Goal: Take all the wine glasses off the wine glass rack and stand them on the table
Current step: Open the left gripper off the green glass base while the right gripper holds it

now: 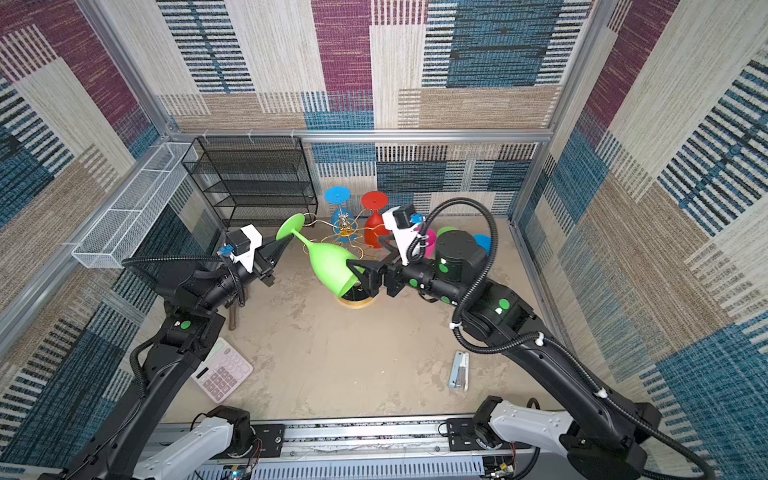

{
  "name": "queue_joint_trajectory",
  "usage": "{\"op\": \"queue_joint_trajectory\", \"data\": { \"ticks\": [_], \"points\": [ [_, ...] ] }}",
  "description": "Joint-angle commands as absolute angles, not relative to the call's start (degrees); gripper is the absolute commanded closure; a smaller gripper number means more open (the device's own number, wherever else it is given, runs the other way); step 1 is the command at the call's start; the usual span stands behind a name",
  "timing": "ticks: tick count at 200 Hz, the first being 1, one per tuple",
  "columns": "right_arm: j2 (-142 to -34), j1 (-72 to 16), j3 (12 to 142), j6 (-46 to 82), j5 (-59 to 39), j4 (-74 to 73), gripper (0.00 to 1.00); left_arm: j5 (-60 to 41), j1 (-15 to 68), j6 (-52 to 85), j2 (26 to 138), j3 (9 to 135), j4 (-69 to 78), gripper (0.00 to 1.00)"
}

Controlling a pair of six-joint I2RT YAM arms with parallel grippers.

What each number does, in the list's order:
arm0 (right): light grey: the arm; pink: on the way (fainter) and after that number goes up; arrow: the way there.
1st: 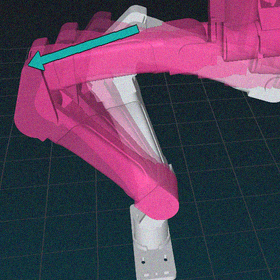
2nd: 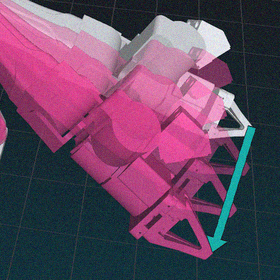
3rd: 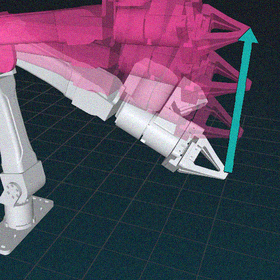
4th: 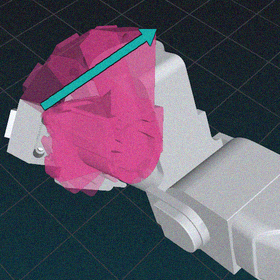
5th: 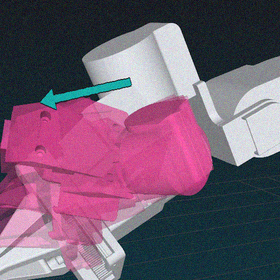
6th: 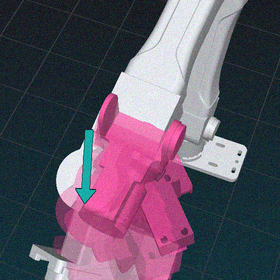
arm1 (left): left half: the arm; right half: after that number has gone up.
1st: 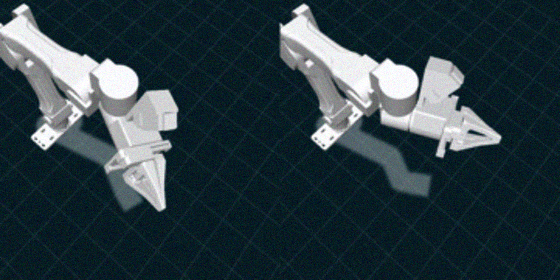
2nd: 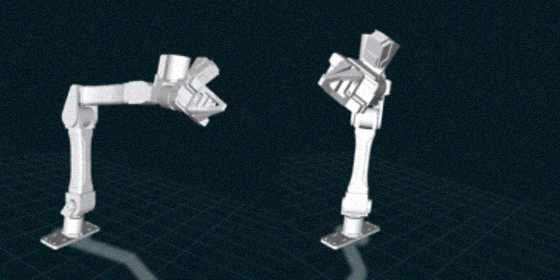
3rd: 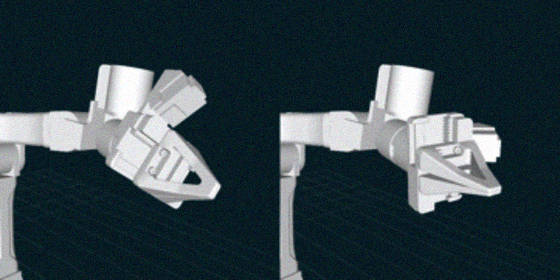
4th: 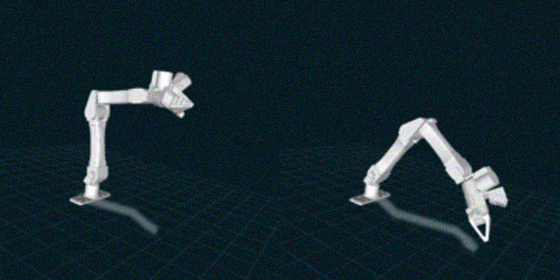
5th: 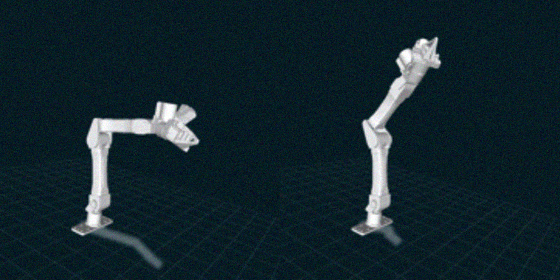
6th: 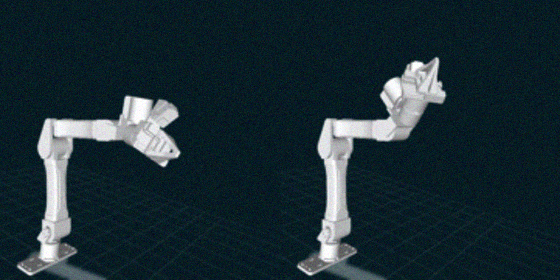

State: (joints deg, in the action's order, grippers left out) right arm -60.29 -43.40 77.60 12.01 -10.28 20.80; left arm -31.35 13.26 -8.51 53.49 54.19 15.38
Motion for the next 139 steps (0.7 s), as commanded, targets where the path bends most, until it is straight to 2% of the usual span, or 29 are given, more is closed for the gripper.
{"op": "queue_joint_trajectory", "data": {
  "ticks": [1,22,52,139],
  "points": [
    [-57.3,-42.4,75.1,15.9,-10.3,16.4,0.07,-23.6,13.3,5.7,52.0,52.1,13.4,1.00],
    [-55.7,-42.5,71.8,18.0,-9.6,16.0,0.23,-21.6,13.3,11.1,50.7,50.0,14.8,1.00],
    [-56.4,-42.5,67.9,20.2,-10.3,13.3,0.33,-20.2,13.3,12.2,49.7,48.1,16.0,1.00],
    [-65.5,-44.1,68.2,23.6,-13.4,3.2,0.38,-21.1,13.3,10.7,49.3,47.3,15.1,1.00]
  ]
}}
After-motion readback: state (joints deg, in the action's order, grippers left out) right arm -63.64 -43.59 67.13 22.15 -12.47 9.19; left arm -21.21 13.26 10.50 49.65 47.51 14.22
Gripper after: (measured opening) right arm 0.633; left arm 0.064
